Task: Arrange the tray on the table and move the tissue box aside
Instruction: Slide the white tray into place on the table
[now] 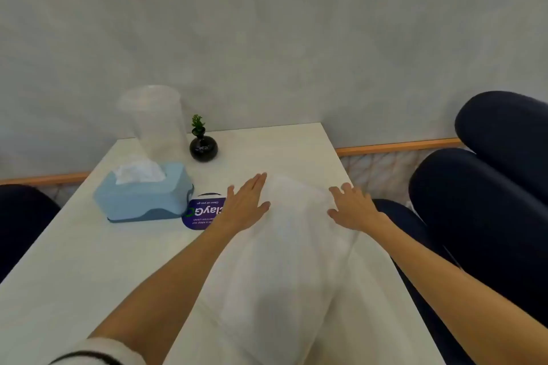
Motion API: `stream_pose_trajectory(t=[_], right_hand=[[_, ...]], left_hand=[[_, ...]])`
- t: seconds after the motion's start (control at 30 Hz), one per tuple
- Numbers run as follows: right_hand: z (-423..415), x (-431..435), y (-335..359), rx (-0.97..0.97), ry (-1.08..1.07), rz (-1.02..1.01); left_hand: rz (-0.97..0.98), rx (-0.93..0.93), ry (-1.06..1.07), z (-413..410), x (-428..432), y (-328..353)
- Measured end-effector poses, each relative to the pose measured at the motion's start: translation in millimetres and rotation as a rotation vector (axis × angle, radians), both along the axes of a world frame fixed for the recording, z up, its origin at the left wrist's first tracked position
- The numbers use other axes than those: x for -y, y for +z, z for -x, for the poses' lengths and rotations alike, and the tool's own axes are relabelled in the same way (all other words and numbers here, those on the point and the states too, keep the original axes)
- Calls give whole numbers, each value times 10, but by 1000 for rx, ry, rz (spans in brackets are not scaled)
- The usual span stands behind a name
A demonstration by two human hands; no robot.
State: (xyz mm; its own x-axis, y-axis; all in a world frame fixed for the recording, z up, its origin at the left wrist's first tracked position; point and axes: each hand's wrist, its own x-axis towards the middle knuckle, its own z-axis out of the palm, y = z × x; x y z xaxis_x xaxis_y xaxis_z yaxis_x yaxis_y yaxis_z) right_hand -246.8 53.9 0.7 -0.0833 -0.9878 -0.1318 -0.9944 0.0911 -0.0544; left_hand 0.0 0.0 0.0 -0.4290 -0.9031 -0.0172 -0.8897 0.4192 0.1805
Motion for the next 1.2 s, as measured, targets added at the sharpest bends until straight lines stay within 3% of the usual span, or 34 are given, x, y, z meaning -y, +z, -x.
stream_pose_trajectory(t=[0.2,0.33,0.43,0.5,0.67,0.9,1.2], right_hand=[[44,-6,-220,66,-211,-101],[107,36,-315,-113,-164,-38],[174,101,-363,-166,-118,-13],[198,142,-374,-69,-155,7],[121,54,-317,387,-355,96],[-189,-179,-454,553,-462,27],[-74,43,-287,601,-399,73]], left_hand=[[-190,16,161,-52,28,-161],[-99,56,241,-114,81,-275],[-26,206,265,-157,109,-326],[-4,296,277,-183,133,-342],[-8,337,296,-260,194,-388],[-30,234,411,-326,182,-408],[-57,-122,534,-486,57,-455]])
